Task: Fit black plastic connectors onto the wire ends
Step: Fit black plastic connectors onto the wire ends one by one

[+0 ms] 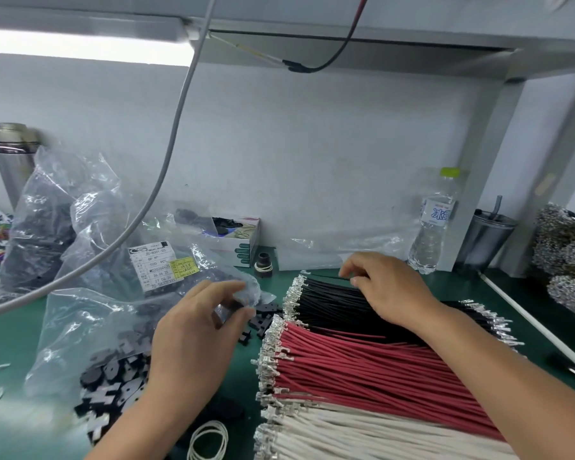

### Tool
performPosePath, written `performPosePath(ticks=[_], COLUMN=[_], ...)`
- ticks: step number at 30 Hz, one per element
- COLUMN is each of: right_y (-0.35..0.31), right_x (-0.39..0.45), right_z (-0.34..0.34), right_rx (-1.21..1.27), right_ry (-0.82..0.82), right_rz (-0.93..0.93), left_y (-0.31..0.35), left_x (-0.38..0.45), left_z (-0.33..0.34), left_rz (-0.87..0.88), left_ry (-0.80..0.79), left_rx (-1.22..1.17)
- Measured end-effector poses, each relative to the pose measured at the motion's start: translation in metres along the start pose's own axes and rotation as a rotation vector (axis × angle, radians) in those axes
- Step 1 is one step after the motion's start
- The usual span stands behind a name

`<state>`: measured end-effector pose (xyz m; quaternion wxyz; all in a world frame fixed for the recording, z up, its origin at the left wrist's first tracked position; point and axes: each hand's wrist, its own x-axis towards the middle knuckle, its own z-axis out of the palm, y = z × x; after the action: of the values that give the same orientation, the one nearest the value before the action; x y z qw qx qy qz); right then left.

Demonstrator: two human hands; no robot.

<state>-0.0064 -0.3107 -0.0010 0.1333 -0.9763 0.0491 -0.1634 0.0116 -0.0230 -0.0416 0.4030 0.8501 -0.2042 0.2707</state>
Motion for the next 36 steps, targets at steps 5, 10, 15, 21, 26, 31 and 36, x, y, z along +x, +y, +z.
performPosePath(ticks=[5,10,15,21,26,31,36], right_y=[-0.005,-0.015,-0.021,-0.019,-0.023,-0.036,-0.040], right_x=[0.004,0.001,-0.026,-0.096,-0.116,-0.124,-0.126], right_z=[-0.014,-0.025,-0.042,-0.023,-0.015,-0.020,-0.018], right_rx=[-0.023,-0.179,-0.030,0.229,0.316,0.322,0.333], right_ry=[0.049,0.071,0.129,0.267,0.383,0.452,0.414], right_rz=[-0.038,-0.090,-0.155,-0.174,-0.145,-0.217,-0.234], left_y=[-0.002,0.000,0.012,0.021,0.032,0.045,0.049], left_x=[-0.002,-0.003,-0.003,-0.004,-0.009,-0.016,-0.019], left_z=[0.004,0.007,-0.002,-0.007,-0.004,-0.004,-0.004], left_rz=[-0.008,-0.095,-0.031,-0.021,-0.166,-0.190,-0.208], left_ry=[-0.019,0.010,0.063,0.076,-0.119,-0.273,-0.363], left_rx=[-0.132,-0.210,-0.309,-0.288,-0.690,-0.883,-0.831])
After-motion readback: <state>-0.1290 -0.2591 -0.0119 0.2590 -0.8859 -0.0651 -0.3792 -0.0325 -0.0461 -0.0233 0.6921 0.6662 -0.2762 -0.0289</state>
